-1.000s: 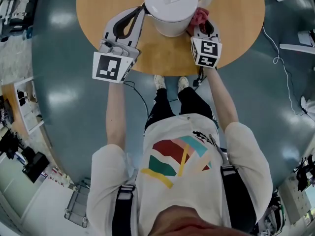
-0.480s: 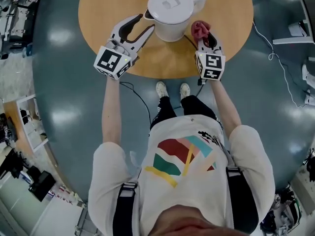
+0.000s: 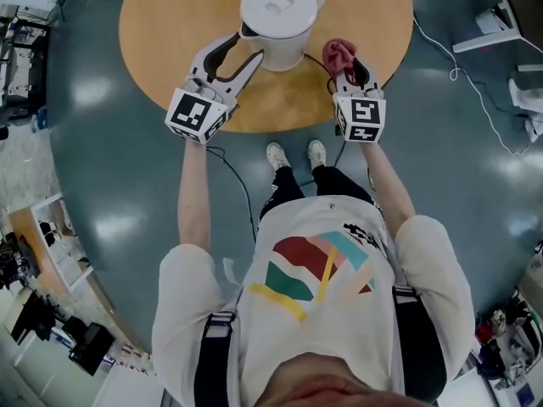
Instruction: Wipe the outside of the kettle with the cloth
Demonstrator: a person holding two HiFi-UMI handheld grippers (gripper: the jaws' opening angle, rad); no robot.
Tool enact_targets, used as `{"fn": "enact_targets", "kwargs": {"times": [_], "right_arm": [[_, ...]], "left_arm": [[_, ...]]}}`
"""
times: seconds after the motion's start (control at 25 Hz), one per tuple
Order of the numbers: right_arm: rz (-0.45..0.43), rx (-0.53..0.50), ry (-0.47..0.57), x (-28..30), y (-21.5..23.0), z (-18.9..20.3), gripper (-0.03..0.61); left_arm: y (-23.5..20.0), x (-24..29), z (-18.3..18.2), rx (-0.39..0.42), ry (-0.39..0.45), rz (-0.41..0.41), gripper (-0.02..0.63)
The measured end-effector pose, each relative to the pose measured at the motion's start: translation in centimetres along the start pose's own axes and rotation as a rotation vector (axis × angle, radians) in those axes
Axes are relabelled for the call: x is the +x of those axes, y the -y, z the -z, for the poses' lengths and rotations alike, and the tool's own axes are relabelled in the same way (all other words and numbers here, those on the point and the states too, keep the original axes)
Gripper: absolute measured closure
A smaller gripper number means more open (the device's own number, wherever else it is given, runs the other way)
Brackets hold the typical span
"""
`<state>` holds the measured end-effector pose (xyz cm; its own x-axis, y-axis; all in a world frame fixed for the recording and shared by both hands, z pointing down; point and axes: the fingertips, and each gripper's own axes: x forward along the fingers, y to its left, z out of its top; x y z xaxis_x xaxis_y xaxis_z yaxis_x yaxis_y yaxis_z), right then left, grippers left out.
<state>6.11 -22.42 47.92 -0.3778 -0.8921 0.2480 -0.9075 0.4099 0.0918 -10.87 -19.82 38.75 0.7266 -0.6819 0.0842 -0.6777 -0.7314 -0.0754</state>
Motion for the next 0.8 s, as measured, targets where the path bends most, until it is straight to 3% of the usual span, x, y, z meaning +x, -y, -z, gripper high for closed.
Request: {"fn": "enact_targets", "kwargs": {"times": [0.28,0.48,0.8], "right_arm": [[-0.021,0.000,0.040,-0.3,-0.3,-1.4,0.532],[-0.090,-0.043,0.089,-0.2,-1.1,-3.5,0.531],[-0.074,-0.070,0.095,0.0,1.7,-3.9,0.532]], "left_arm": [[3.0,-0.1,-0.2,-0.022,-0.012,0.020,0.379],[6.7,0.4,-0.4,-0.027,-0.024,0.056,0.379],[11.8,2.4,-0.5,-0.032,-0.029,0.137,0.379]]}}
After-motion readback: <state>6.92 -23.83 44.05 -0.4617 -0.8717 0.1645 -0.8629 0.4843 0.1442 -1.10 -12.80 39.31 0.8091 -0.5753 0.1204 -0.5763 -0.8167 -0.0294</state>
